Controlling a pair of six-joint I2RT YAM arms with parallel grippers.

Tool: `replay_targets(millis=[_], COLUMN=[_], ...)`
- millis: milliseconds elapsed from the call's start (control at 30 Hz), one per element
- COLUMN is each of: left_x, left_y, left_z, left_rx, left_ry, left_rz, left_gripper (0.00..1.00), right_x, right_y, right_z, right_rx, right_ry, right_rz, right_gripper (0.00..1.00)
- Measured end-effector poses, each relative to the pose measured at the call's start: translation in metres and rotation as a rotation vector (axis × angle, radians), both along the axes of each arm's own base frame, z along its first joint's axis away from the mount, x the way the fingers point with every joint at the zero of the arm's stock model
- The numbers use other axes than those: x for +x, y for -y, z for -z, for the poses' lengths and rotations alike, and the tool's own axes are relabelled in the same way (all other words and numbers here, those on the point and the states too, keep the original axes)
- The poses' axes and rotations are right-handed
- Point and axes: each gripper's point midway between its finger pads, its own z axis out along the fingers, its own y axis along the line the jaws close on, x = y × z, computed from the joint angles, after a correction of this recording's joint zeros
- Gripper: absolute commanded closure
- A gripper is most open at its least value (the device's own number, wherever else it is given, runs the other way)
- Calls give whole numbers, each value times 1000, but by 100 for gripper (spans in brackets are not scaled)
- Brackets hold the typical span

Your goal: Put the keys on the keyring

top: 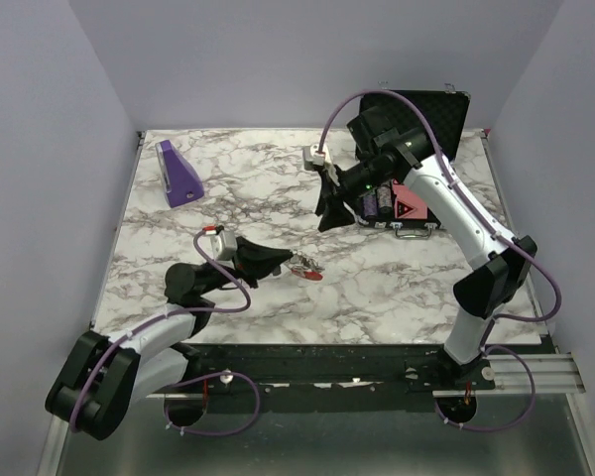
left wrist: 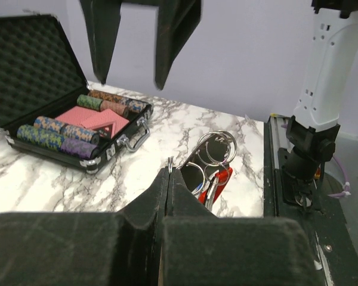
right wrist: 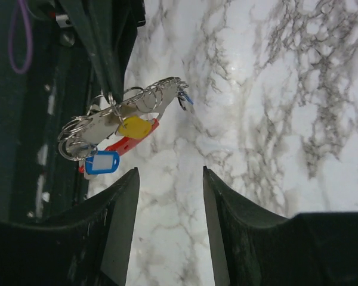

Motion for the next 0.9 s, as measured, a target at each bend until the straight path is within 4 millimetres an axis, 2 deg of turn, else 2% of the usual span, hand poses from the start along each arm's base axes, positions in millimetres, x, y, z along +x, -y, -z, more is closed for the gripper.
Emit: replay_targets(millis=[100, 133, 200, 300, 433, 500, 600, 767, 900], left_x=[-10, -13, -17, -18, -10, -4, 2, 11, 14], left_y=[-6, -8, -12, -17, -18, -18, -18, -16, -15], left_z=[-11, -14, -16, -13, -7, -4, 0, 1, 3], left_rx=[-28, -38, -53, -63, -63, -62, -59, -54, -49], left_ry=[34, 46, 60, 58, 23, 7, -12, -33, -44], left_rz=[-6, -11, -26, -51, -84, -103, -119, -132, -135], left_gripper=[100, 100, 100, 100, 100, 100, 100, 100, 100], right_x=[1, -1, -11, -27, -55, -77, -99, -111, -113], right_y=[3, 2, -3, -15, -30, -36, -43, -45, -44], right_z=[12, 16, 20, 16, 7, 3, 3, 17, 18], right_rx=[82, 107, 149, 197, 227, 227, 224, 193, 186], right_ry=[-172, -227, -324, -401, -404, -403, -407, -441, -440], right_rz=[44, 48, 32, -11, -80, -123, -173, -188, -197], right_gripper=[54, 59, 63, 71, 81, 81, 81, 81, 70])
